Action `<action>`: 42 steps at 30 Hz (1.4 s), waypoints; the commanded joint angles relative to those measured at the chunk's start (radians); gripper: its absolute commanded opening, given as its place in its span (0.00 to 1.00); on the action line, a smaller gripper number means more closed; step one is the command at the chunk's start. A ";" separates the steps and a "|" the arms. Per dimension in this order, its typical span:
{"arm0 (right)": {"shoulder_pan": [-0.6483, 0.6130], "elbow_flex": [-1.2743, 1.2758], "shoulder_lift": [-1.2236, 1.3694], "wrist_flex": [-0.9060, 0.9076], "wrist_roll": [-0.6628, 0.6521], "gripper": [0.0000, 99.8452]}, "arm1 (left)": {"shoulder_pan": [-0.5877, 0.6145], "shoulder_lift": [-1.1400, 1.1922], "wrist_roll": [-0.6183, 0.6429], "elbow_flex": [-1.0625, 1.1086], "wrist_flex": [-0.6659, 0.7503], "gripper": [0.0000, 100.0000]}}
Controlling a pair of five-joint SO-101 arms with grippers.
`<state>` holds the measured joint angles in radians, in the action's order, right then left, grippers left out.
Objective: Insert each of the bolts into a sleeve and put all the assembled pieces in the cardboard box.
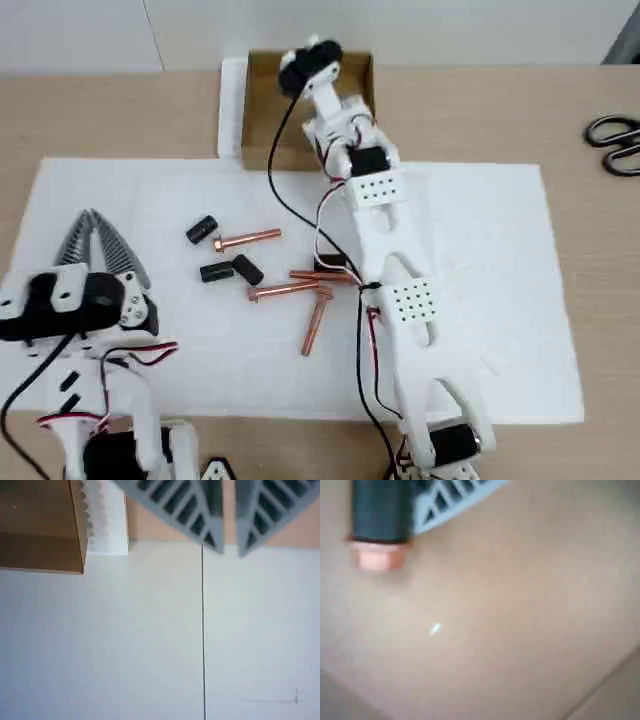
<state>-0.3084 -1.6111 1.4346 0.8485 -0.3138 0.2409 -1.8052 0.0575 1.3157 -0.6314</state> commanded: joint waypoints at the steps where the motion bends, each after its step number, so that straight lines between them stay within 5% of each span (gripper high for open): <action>1: -0.001 -0.072 -0.035 0.067 0.008 0.15 | 0.005 -0.014 -0.005 -0.004 -0.008 0.01; 7: -0.030 -0.069 -0.266 0.341 0.141 0.15 | 0.006 -0.014 -0.003 -0.010 -0.117 0.01; 11: -0.120 -0.031 -0.421 0.673 0.104 0.15 | 0.006 -0.014 -0.003 -0.005 -0.334 0.01; 14: -0.180 0.000 -0.467 0.829 0.100 0.15 | 0.049 -0.014 -0.003 -0.012 -0.368 0.01; 24: -0.340 0.305 -0.541 0.837 0.235 0.14 | 0.540 -0.014 0.126 -0.005 -0.390 0.01; 31: -0.463 0.523 -0.659 0.840 0.275 0.14 | 0.575 -0.014 0.126 -0.005 -0.470 0.01; 42: -0.473 0.948 -0.866 0.835 0.278 0.14 | 0.578 -0.014 0.126 -0.005 -0.476 0.01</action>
<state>-0.7764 -0.7119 0.6613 1.6771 -0.0483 0.8163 -1.8052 0.1788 1.3157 -1.1055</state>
